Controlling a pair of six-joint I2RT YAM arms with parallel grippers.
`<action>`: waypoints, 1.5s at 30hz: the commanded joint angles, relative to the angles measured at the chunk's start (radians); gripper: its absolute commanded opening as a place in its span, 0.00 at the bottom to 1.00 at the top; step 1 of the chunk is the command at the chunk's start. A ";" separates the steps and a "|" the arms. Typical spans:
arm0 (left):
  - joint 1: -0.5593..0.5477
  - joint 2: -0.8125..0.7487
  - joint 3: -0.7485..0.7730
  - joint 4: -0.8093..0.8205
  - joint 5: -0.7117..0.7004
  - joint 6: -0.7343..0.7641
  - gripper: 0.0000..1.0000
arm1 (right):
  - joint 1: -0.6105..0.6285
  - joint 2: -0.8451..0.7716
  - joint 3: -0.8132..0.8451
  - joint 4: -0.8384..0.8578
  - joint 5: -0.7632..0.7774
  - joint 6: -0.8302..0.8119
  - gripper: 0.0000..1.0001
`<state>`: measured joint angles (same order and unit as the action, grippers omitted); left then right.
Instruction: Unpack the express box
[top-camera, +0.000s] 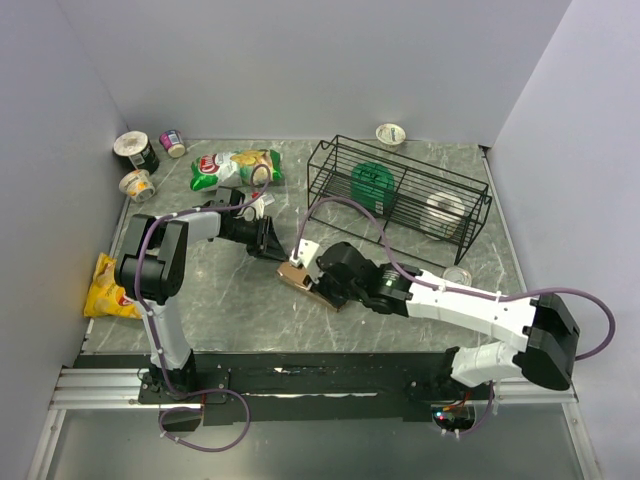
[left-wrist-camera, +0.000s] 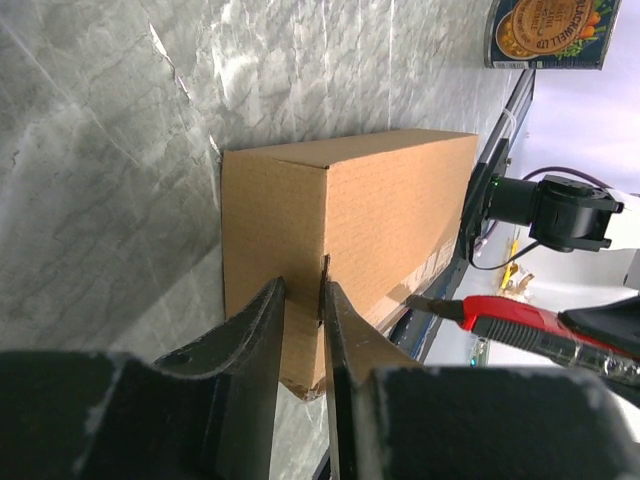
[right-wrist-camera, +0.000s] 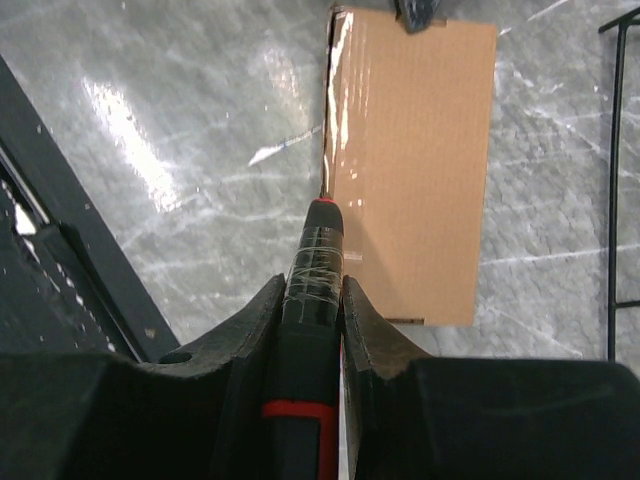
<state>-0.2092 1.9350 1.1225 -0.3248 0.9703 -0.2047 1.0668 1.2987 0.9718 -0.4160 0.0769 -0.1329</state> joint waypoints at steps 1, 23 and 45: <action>-0.001 0.058 -0.006 0.016 -0.212 0.088 0.24 | -0.010 -0.070 -0.038 -0.121 -0.037 -0.010 0.00; -0.001 0.084 0.017 0.004 -0.219 0.106 0.21 | -0.077 -0.233 -0.070 -0.346 -0.118 -0.031 0.00; -0.054 -0.346 0.115 -0.019 -0.151 0.431 0.96 | -0.375 -0.311 0.117 -0.156 0.035 -0.168 0.00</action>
<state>-0.2195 1.6600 1.2201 -0.3000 0.8776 -0.0227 0.7597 1.0458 1.1084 -0.6151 0.0368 -0.2615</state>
